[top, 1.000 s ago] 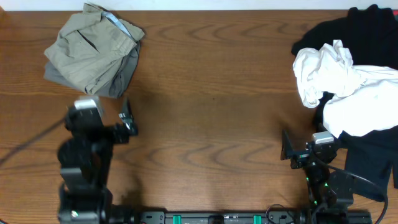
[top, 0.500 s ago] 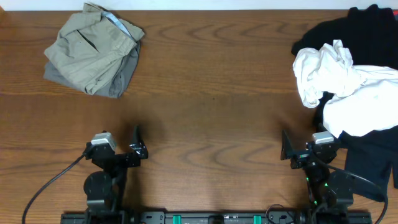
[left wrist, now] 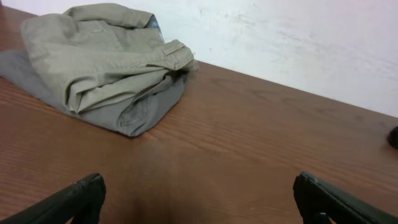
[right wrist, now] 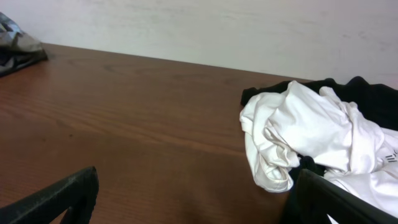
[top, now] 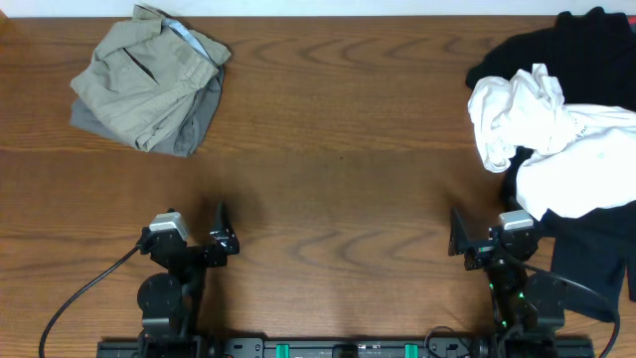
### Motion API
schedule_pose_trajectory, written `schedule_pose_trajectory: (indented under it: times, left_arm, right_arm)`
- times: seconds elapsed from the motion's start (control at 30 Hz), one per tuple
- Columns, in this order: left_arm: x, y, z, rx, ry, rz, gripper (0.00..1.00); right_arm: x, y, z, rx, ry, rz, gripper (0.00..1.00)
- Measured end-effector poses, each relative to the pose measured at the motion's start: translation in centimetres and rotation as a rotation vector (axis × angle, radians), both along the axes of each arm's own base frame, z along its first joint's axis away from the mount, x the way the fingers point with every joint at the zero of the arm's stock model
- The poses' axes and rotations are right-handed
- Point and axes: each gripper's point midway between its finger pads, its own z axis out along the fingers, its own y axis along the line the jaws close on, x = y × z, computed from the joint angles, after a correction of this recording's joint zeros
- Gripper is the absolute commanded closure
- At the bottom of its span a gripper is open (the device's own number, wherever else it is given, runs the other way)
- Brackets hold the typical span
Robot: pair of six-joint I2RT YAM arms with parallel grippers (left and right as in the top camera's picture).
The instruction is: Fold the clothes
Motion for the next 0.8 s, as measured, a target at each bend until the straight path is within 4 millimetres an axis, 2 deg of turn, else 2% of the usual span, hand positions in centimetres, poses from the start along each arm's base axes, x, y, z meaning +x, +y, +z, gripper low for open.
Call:
schedule_pose_trajectory:
  times: [0.8]
  left_arm:
    - [0.0,0.0,0.01,0.014,-0.001,-0.003,0.02]
  right_arm:
    - [0.0,0.0,0.01,0.0,0.0,0.0,0.01]
